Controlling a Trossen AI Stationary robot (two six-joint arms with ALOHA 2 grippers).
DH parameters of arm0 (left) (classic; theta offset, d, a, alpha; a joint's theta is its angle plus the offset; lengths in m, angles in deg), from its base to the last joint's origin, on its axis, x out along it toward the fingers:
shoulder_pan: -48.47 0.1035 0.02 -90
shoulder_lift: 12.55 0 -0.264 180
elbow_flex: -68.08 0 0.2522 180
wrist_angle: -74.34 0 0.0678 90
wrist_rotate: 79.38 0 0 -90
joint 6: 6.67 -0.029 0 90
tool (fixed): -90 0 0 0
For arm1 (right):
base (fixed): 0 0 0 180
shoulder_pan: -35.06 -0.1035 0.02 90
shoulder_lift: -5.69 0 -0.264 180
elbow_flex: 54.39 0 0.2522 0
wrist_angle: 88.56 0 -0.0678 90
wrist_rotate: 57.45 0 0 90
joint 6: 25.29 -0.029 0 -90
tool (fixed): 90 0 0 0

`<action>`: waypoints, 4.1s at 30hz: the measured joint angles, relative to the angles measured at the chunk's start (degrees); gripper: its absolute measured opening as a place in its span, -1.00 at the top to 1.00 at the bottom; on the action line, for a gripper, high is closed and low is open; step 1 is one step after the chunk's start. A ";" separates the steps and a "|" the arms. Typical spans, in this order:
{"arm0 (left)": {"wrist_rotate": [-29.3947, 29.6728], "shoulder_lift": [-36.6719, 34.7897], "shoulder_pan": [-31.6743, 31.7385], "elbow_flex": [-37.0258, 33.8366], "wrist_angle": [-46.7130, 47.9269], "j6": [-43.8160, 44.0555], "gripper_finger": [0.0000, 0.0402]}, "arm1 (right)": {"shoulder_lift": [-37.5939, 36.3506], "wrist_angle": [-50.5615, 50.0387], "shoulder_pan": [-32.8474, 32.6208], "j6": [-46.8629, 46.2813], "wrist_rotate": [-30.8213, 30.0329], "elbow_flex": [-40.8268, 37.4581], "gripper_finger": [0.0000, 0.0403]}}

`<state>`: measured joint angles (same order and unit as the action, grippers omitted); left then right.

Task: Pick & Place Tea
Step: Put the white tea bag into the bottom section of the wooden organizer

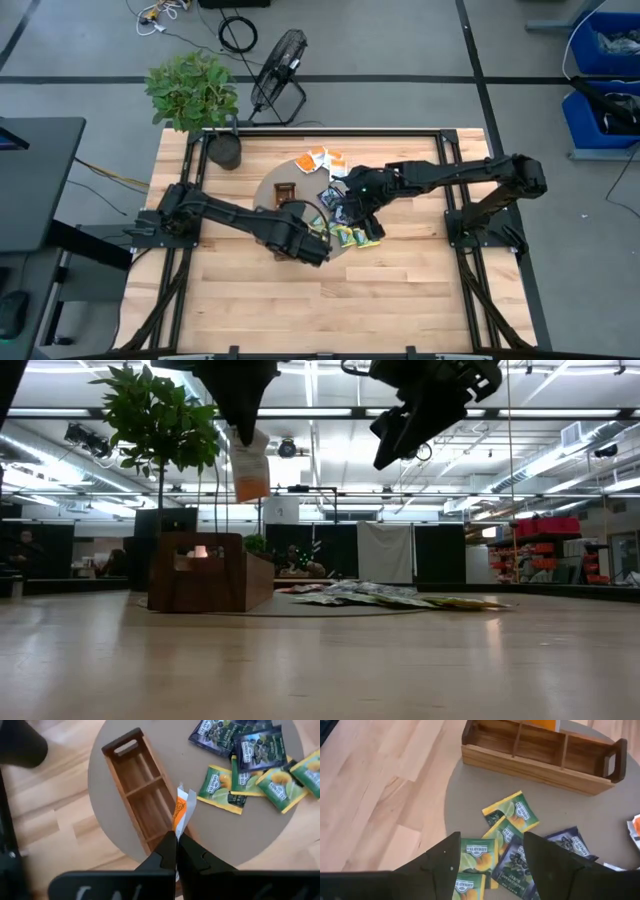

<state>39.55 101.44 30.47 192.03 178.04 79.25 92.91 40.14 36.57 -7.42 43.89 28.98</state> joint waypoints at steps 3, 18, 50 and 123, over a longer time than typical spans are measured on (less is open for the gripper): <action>-0.52 0.00 -0.67 0.00 -0.05 3.93 0.99 | -0.22 0.22 -1.63 -2.78 -2.75 0.00 -0.11; -3.67 1.36 -3.01 0.01 -0.64 15.88 0.99 | -0.24 -0.31 -18.26 -14.04 -18.45 0.00 -0.11; -5.29 7.48 -1.19 0.02 -0.90 17.15 0.99 | -0.30 2.16 -27.03 -18.95 -23.98 0.00 -0.11; -14.12 10.64 2.82 -0.04 -7.37 8.08 0.76 | -0.30 4.51 -27.01 -19.52 -23.91 0.00 -0.11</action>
<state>25.44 112.09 33.30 191.99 170.67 87.33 92.61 44.65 9.56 -26.94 19.97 28.98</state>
